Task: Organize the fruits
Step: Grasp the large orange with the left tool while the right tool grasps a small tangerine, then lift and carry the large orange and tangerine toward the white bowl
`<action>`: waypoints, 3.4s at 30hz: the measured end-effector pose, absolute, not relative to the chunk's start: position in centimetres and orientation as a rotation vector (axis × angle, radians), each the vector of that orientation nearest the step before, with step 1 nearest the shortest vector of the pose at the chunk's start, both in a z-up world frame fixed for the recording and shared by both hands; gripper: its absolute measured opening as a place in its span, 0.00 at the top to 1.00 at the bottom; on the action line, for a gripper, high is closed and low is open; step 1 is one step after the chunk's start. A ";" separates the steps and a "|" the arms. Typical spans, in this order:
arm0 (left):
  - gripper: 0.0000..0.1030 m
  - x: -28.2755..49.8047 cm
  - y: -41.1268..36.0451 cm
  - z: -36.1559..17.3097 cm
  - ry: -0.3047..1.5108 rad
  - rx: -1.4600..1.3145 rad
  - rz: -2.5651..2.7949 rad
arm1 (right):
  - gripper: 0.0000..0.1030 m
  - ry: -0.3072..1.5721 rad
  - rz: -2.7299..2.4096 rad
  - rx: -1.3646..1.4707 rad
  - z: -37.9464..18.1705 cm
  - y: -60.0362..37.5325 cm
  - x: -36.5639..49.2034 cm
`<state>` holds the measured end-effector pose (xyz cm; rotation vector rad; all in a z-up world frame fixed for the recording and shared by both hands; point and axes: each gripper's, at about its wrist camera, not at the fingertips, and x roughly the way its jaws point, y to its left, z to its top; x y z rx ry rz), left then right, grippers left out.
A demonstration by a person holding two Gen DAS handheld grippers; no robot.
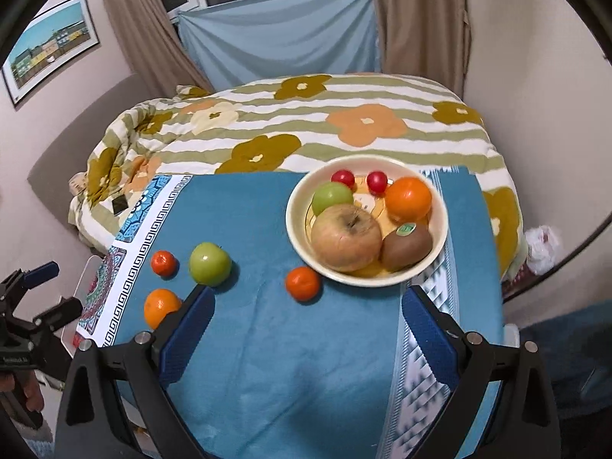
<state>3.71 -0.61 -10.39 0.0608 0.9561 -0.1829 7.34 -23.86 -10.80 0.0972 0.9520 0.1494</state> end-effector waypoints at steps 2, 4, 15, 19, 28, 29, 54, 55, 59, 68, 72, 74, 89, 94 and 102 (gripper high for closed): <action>0.00 4.2 -0.5 -11.5 0.969 0.073 -0.219 | 0.05 0.968 0.121 0.101 -11.8 -23.2 7.4; 0.00 4.6 -0.7 -12.9 0.983 0.091 -0.260 | 0.05 0.994 0.093 0.101 -13.4 -22.7 7.5; 0.02 6.3 -2.3 -20.0 1.044 0.210 -0.395 | 0.05 1.017 0.022 0.089 -18.5 -21.3 8.0; 0.08 7.0 -2.7 -21.3 1.066 0.226 -0.424 | 0.05 1.022 0.018 0.097 -19.2 -21.3 8.3; 0.38 7.9 -3.7 -23.0 1.115 0.218 -0.453 | 0.15 1.059 0.020 0.061 -20.6 -20.4 9.6; 0.38 7.9 -3.7 -23.0 1.108 0.222 -0.452 | 0.18 1.063 0.021 0.059 -20.7 -20.3 9.8; 0.39 7.9 -3.5 -22.9 1.122 0.200 -0.413 | 0.67 1.066 -0.020 0.086 -21.4 -19.9 13.3; 0.39 7.9 -3.5 -22.8 1.123 0.198 -0.409 | 0.67 1.065 -0.017 0.084 -21.3 -19.8 13.2; 0.39 7.8 -3.2 -22.3 1.119 0.184 -0.396 | 0.67 1.058 -0.002 0.099 -20.9 -20.0 12.9; 0.39 7.9 -3.8 -19.1 1.088 0.167 -0.371 | 0.67 1.064 0.061 0.122 -18.8 -20.3 11.6; 0.39 8.5 -4.8 -17.0 1.068 0.163 -0.373 | 0.67 1.056 0.096 0.108 -17.2 -20.4 10.9; 0.39 9.1 -5.4 -15.8 1.055 0.157 -0.375 | 0.67 1.048 0.111 0.101 -16.1 -20.8 10.5; 0.39 14.2 -13.8 -10.0 0.953 0.125 -0.368 | 0.67 0.981 0.148 0.076 -10.3 -29.0 13.1; 0.39 17.0 -17.2 -10.1 0.950 0.110 -0.362 | 0.67 0.969 0.161 0.084 -9.9 -32.2 15.2; 0.39 21.9 -22.4 -12.1 0.973 0.104 -0.350 | 0.67 0.972 0.193 0.100 -10.8 -36.5 18.6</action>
